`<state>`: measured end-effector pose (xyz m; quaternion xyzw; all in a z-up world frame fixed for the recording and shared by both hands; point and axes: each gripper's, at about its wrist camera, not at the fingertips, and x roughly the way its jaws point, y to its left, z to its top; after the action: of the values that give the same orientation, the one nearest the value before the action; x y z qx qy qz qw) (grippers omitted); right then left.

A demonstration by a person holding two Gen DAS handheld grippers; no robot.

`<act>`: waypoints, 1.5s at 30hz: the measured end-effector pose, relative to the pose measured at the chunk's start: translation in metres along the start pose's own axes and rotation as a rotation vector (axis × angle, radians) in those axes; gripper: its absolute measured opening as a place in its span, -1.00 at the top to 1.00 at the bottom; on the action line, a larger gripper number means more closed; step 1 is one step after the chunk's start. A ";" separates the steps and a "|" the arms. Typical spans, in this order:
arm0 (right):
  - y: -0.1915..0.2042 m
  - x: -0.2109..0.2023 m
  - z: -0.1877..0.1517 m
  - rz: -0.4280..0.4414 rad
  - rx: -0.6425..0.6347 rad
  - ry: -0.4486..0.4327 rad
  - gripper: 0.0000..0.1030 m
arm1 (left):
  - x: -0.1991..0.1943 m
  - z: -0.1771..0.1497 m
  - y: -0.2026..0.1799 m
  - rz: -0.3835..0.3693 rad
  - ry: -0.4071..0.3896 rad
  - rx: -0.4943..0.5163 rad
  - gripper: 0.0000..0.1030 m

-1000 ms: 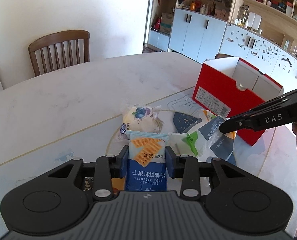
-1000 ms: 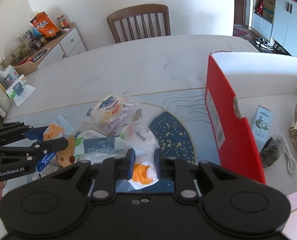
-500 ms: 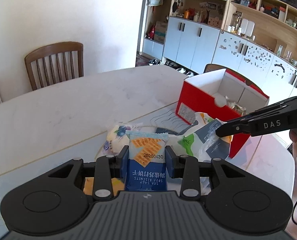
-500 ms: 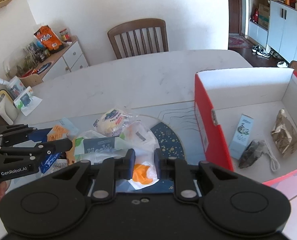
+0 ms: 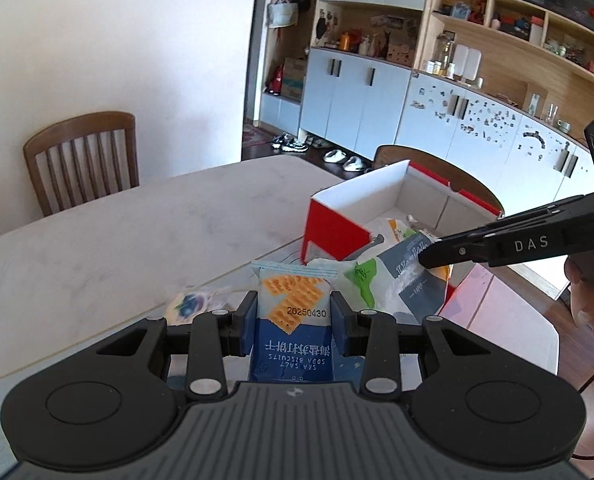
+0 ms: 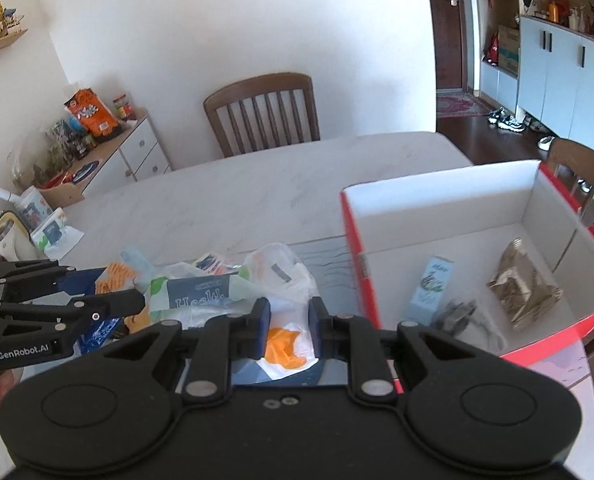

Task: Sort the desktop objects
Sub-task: 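Lift and carry the held packet and bag over the red box, then lower both held items into the box and open both grippers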

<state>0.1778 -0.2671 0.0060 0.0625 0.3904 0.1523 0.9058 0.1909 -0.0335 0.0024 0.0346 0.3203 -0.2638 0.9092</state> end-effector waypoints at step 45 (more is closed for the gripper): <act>-0.209 -0.010 0.022 -0.141 -0.037 0.025 0.63 | 0.187 0.102 -0.137 -0.031 0.110 0.062 0.31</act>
<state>0.2353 -0.4674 -0.0203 0.0162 0.4024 0.0960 0.9103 0.3026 -0.2607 -0.0146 0.0725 0.3621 -0.2855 0.8844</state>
